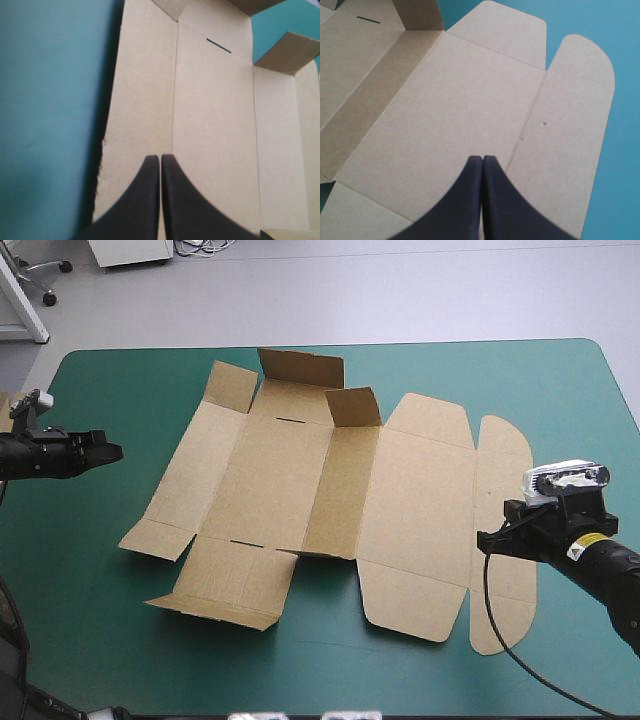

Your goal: Fold the box

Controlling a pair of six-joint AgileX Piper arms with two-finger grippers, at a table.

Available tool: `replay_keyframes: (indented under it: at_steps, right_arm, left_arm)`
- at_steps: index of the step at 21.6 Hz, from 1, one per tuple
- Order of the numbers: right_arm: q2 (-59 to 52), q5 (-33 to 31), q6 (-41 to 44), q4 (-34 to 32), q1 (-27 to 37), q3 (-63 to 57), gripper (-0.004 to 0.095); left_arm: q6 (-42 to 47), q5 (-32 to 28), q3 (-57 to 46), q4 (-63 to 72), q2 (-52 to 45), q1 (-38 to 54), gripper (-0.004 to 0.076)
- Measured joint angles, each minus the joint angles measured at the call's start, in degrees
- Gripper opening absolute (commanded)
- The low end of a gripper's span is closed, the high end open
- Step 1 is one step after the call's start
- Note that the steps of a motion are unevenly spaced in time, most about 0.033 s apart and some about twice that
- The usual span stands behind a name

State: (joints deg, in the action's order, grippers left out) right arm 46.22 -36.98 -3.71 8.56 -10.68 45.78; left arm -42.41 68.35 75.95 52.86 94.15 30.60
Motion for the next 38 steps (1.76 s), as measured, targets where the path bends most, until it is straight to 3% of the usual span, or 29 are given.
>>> replay_keyframes:
  at_steps: [10, 12, 17, 20, 36, 38]
  right_arm:
    - [0.0, -1.1, 0.0, 0.0, 0.0, 0.0, -0.0034]
    - [0.0, -1.1, 0.0, 0.0, 0.0, 0.0, -0.0034]
    - [0.0, -1.1, 0.0, 0.0, 0.0, 0.0, -0.0034]
    - [0.0, -1.1, 0.0, 0.0, 0.0, 0.0, -0.0034]
    - [0.0, -1.9, 0.0, 0.0, 0.0, 0.0, -0.0034]
    - [0.0, -2.3, 0.0, 0.0, 0.0, 0.0, -0.0034]
  left_arm:
    - [-1.7, 0.6, 3.6, -1.7, 11.6, 0.1, 0.0012]
    - [-2.4, 0.6, 3.7, -1.6, 11.6, 0.1, 0.0081]
    - [-2.3, 0.6, 3.7, -2.2, 11.6, 0.0, 0.0362]
    - [-1.8, 0.6, 3.7, -2.4, 11.6, -0.4, 0.0457]
    - [0.6, 0.4, 3.0, -7.2, 17.4, -7.5, 0.0464]
    - [0.3, 0.4, 3.0, -7.0, 17.8, -7.5, 0.0433]
